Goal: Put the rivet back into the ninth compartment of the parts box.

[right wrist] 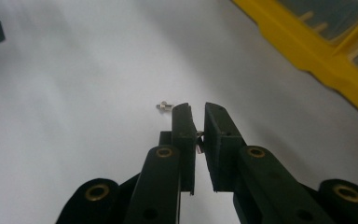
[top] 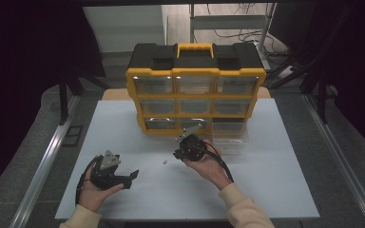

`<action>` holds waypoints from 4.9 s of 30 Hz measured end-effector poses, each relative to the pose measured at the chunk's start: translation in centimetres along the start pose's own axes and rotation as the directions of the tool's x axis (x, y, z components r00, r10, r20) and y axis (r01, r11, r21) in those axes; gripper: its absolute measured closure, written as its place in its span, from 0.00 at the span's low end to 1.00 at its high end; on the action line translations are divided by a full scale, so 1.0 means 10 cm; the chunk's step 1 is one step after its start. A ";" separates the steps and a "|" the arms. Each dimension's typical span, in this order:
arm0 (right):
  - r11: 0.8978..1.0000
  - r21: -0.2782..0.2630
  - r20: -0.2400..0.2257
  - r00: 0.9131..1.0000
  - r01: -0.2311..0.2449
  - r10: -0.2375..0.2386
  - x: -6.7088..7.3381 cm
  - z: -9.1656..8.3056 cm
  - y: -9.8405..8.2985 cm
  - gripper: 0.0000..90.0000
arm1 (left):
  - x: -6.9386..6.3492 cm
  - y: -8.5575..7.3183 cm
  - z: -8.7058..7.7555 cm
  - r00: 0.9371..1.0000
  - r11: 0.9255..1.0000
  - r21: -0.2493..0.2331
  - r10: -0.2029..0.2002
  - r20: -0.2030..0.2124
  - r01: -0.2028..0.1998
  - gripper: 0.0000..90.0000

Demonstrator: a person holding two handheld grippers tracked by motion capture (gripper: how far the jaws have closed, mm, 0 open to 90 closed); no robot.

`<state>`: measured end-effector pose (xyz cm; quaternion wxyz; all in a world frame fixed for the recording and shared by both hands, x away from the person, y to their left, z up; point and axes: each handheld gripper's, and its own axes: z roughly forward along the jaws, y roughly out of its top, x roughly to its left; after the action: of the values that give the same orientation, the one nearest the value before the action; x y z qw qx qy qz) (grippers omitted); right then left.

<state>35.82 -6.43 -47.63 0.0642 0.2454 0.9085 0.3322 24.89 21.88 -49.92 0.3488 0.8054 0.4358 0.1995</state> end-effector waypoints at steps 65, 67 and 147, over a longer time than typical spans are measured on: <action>0.963 -0.227 0.123 0.976 -0.148 0.179 -0.57 -1.07 -0.18 0.92 | 0.01 0.00 0.01 1.000 1.000 0.004 0.008 -0.005 -0.008 0.10; 0.964 -0.222 0.129 0.975 -0.149 0.180 -0.58 -1.06 -0.19 0.92 | 0.00 0.00 0.01 1.000 1.000 0.003 0.008 -0.005 -0.008 0.10; 0.934 -0.297 0.189 0.946 -0.201 0.263 -0.77 -1.16 -0.43 0.30 | -0.04 0.01 0.04 1.000 1.000 0.011 0.026 0.006 -0.026 0.10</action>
<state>37.58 -19.60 -41.78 0.1604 0.3765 0.8049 0.4298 24.94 21.38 -50.12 0.3428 0.8135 0.4255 0.1992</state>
